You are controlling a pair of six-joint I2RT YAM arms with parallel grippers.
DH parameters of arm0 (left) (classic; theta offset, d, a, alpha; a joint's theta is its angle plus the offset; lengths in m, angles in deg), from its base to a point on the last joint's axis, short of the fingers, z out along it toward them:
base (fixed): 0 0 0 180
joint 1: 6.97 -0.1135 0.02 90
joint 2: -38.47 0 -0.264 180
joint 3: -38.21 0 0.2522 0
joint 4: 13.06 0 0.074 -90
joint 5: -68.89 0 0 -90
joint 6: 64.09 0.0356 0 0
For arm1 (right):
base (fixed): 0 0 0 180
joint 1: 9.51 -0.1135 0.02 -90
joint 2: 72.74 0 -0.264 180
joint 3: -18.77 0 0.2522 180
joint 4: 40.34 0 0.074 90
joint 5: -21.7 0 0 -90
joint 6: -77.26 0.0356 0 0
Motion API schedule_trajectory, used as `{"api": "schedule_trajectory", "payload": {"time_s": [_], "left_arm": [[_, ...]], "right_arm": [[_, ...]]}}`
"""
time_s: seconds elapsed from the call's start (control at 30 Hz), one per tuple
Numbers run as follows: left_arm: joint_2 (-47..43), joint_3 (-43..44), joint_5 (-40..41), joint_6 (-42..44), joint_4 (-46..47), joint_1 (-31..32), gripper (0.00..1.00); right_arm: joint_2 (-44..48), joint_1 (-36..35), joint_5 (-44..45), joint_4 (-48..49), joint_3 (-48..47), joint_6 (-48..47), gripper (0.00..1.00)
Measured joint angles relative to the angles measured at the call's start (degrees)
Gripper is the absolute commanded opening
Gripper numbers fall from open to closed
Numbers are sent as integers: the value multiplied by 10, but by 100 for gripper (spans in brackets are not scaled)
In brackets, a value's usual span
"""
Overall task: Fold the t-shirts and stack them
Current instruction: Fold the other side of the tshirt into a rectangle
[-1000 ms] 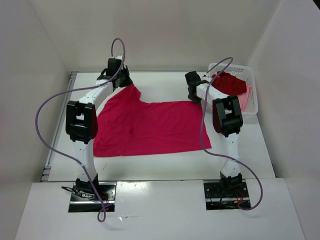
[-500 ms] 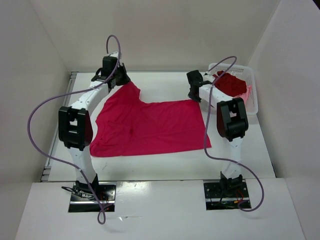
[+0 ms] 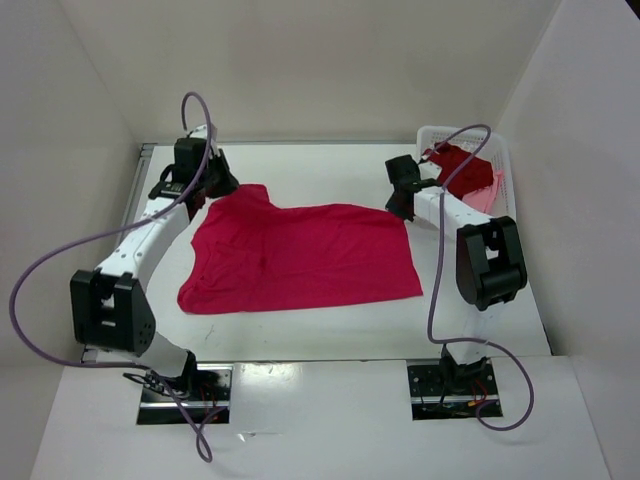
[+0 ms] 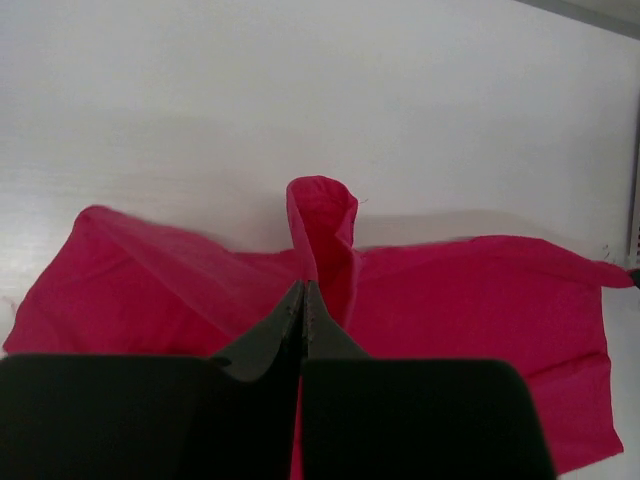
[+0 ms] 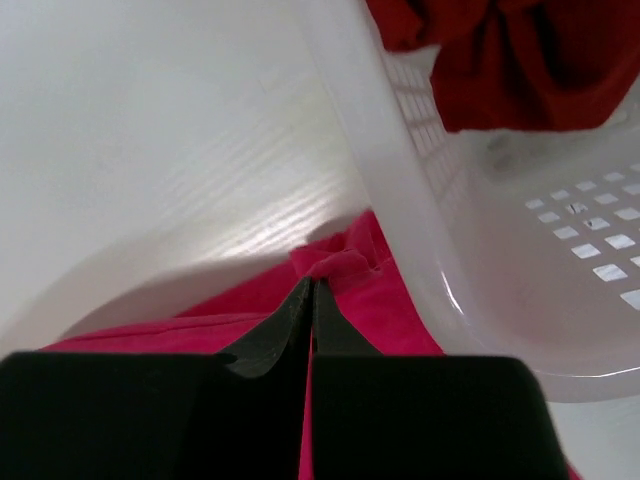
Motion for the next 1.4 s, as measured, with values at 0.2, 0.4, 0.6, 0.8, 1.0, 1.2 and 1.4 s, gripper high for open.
{"api": "schedule_trajectory", "payload": {"time_s": [0.2,0.4,0.6,0.8,1.0,1.2,1.4], "left_arm": [[-103,-83,11,0,-24,0,0],[-174,-147,21,0,-66,0,0],[-238,-185,26,0,-106,0,0],[-287,-189,34,2,-151,0,0],[-300,-197,31,0,-195,3,6],[-286,-198,-1,-14,-231,4,10],[-287,-198,-21,-20,-267,9,26]], "right_arm": [[12,0,-18,-3,35,-8,1],[40,4,-43,-2,73,-10,1],[67,14,-58,-3,86,-10,1],[105,15,-63,-7,110,-10,1],[113,24,-70,-9,135,-8,1],[113,34,-80,-8,147,-5,1],[113,39,-83,-8,147,-3,10]]}}
